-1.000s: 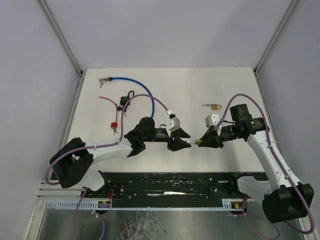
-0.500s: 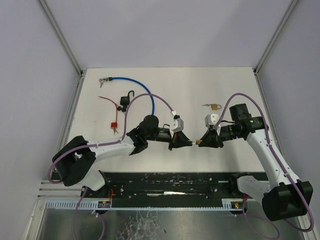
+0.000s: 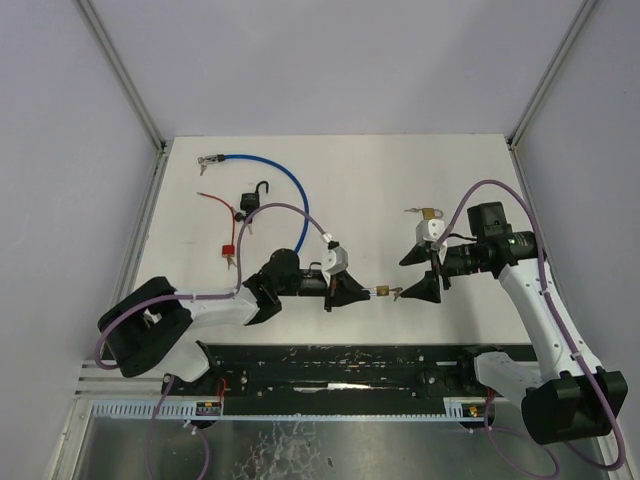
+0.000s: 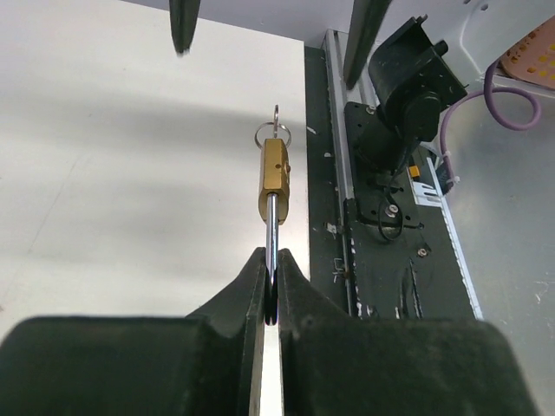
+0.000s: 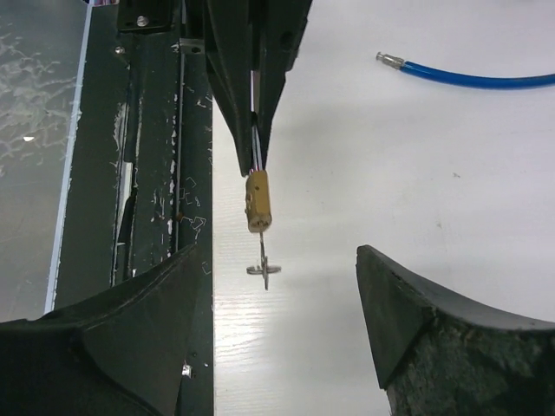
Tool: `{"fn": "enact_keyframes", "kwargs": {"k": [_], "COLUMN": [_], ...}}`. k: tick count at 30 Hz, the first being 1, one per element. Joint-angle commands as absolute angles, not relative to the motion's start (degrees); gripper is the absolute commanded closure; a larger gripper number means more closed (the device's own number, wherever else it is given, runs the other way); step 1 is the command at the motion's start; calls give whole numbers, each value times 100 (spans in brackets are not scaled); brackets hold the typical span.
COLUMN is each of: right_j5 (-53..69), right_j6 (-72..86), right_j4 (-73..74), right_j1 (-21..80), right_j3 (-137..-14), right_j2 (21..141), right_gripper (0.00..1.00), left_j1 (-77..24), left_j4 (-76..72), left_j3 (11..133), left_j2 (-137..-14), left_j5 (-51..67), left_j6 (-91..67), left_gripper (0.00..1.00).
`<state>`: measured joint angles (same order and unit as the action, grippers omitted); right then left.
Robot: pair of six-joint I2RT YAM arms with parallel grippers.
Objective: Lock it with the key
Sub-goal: Lock the lock.
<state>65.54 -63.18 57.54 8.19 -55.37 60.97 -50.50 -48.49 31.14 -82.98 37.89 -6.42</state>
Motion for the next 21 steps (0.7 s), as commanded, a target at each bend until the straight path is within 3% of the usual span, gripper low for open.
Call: {"fn": "enact_keyframes", "kwargs": {"k": [1,7,13,21], "right_j5": [6822,6900,6935,6950], "right_j6": [-6007,-5170,-5458,-5357], "right_j4": [5682,5011,5242,5115], "right_j1": [618,606,727,1023], "right_j3": [-5703,-5341,-5391,-5291], "right_j2": [5796,6007,6372,6390], "right_gripper": [23,32,46,55], "left_j1": [-4913,-4889,-4892,-4887], "left_j4": [-6435,-6445,-6471,-6451], "left_j3": [2698,2606,2644,2716], "left_j2": [-8107,-8057,-8117,-8202], "left_j5": [3590,3589,3640,3666], "left_j6": [-1070,-1011,-1058,-1106], "left_gripper": [100,100,100,100]}}
